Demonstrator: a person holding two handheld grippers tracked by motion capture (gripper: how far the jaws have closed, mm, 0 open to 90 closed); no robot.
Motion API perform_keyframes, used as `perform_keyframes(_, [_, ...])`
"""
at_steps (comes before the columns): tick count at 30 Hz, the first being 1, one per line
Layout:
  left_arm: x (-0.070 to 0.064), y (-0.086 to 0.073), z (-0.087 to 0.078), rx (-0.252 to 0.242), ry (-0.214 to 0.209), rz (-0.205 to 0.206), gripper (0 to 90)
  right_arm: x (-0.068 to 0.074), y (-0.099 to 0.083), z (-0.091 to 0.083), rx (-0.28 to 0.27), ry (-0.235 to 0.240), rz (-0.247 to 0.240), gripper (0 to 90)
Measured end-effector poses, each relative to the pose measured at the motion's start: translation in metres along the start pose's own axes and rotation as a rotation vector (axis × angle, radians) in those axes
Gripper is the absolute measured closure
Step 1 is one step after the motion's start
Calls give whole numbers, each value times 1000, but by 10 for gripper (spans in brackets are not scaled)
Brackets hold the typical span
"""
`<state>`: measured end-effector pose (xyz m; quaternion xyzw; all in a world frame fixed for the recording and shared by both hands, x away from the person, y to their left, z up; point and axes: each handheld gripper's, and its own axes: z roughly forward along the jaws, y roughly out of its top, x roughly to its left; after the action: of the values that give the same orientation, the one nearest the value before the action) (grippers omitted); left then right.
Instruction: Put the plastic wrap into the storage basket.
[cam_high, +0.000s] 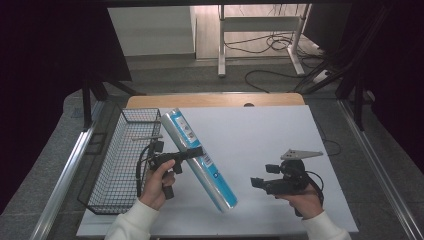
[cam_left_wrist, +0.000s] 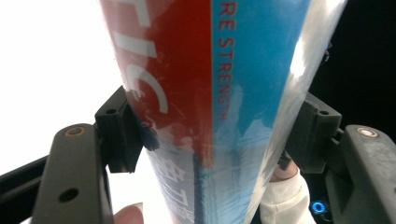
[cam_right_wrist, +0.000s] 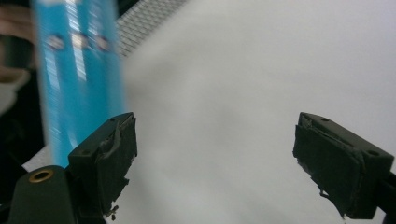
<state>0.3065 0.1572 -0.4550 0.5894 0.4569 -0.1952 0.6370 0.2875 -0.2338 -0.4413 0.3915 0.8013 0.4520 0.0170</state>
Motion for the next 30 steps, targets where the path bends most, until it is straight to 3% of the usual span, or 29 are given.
perform_keyframes(4, [-5, 3, -10, 0, 21, 8, 318, -15, -7, 0, 29, -57, 28, 144])
perform_keyframes(14, [-21, 17, -49, -20, 88, 46, 319, -30, -17, 5, 66, -98, 8, 143])
perform_keyframes(30, [-38, 38, -104, -64, 191, 110, 319, -34, -22, 9, 86, -124, -9, 145])
